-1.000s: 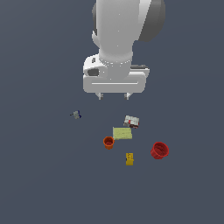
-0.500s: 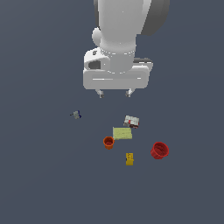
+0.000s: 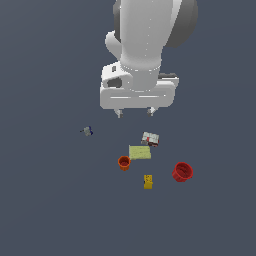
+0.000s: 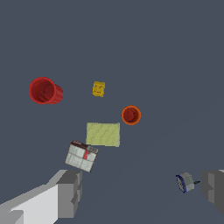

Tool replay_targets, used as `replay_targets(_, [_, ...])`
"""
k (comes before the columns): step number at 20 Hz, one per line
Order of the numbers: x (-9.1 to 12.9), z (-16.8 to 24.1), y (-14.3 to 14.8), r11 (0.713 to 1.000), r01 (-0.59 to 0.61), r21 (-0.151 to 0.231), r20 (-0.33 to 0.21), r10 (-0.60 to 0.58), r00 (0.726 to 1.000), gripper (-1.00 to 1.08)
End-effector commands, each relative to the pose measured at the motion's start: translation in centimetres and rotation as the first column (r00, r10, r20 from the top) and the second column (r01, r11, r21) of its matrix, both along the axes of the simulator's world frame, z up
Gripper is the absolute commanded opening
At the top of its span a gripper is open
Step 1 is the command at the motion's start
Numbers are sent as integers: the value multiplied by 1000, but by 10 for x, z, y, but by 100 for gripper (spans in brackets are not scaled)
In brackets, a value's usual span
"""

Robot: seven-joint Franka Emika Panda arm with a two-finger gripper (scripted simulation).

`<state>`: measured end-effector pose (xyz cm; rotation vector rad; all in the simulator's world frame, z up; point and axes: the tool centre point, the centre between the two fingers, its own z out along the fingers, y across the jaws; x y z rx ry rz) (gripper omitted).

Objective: Pick up a designated object from a clutter of objects.

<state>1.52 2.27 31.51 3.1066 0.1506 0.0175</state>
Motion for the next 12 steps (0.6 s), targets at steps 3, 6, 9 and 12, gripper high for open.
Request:
replay_targets(3, [15,-16,17,999,-48,-4,-3,48,999,100])
replay_targets(6, [27,-31,33,996,-91,-6,-5,91,996,100])
replay_targets(9, [41,-50,53,990,-143,-8,-7,143,990,100])
replay_targets(12, [55,-73,76,980,-201,-7,-9,201,980,100])
